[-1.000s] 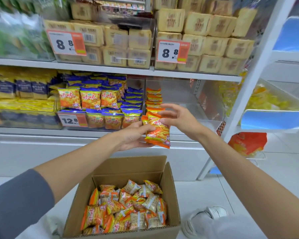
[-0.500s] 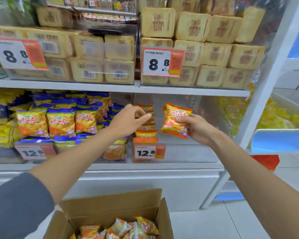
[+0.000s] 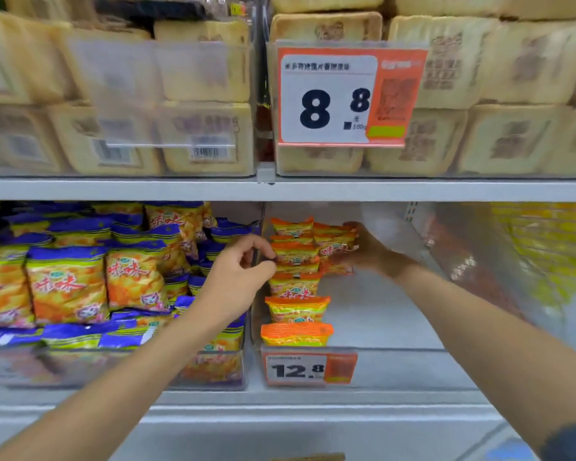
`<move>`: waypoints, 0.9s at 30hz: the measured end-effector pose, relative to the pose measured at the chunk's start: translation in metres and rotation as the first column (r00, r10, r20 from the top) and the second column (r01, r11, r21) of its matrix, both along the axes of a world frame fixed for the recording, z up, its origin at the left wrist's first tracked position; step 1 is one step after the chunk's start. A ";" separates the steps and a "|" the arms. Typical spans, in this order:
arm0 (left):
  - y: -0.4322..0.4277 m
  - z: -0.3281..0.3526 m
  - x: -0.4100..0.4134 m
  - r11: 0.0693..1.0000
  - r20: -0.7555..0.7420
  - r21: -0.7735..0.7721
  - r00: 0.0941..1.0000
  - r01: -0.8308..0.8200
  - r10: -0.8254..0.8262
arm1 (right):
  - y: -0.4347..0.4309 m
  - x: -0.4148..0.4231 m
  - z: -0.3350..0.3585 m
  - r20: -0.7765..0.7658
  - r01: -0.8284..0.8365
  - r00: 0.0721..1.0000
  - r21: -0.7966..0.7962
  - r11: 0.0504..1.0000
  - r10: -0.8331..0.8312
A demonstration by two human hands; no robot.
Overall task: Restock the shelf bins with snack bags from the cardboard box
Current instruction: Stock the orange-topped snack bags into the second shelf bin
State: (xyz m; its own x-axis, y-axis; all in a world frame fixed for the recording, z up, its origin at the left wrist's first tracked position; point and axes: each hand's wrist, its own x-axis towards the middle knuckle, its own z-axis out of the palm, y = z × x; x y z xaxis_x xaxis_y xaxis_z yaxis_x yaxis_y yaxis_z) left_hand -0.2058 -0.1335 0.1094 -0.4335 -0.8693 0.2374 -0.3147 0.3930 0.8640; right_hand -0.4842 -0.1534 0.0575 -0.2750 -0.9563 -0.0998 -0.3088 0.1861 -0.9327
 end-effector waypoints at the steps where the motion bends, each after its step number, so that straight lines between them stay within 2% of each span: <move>1: 0.001 0.001 0.000 1.000 0.001 0.004 1.000 0.006 -0.006 | -0.001 -0.001 0.000 -0.003 -0.016 1.000 0.016 1.000 0.016; 4: 0.002 0.002 0.002 0.999 -0.006 0.020 0.999 0.041 -0.041 | -0.001 -0.001 -0.004 0.018 -0.022 1.000 0.057 0.998 0.021; 8: 0.005 0.003 0.003 0.998 -0.029 0.045 0.999 0.042 -0.041 | -0.003 0.000 -0.009 -0.023 0.162 0.986 -0.004 0.987 -0.162; 14: 0.010 0.004 0.002 0.997 -0.067 0.067 0.997 0.032 -0.028 | 0.001 0.004 -0.012 0.009 0.135 0.991 -0.034 0.990 -0.135; 19: 0.011 0.006 0.000 0.996 -0.064 0.091 0.998 0.015 -0.009 | 0.006 0.010 -0.009 -0.088 0.131 0.987 -0.045 0.990 -0.135; 23: 0.009 0.006 0.001 0.996 -0.054 0.087 0.998 0.021 -0.017 | 0.006 0.011 -0.005 -0.105 0.162 0.980 -0.052 0.985 -0.167; 27: 0.008 0.003 0.001 0.997 -0.043 0.078 0.999 0.017 -0.014 | 0.009 0.012 0.000 -0.133 0.161 0.978 0.006 0.987 -0.159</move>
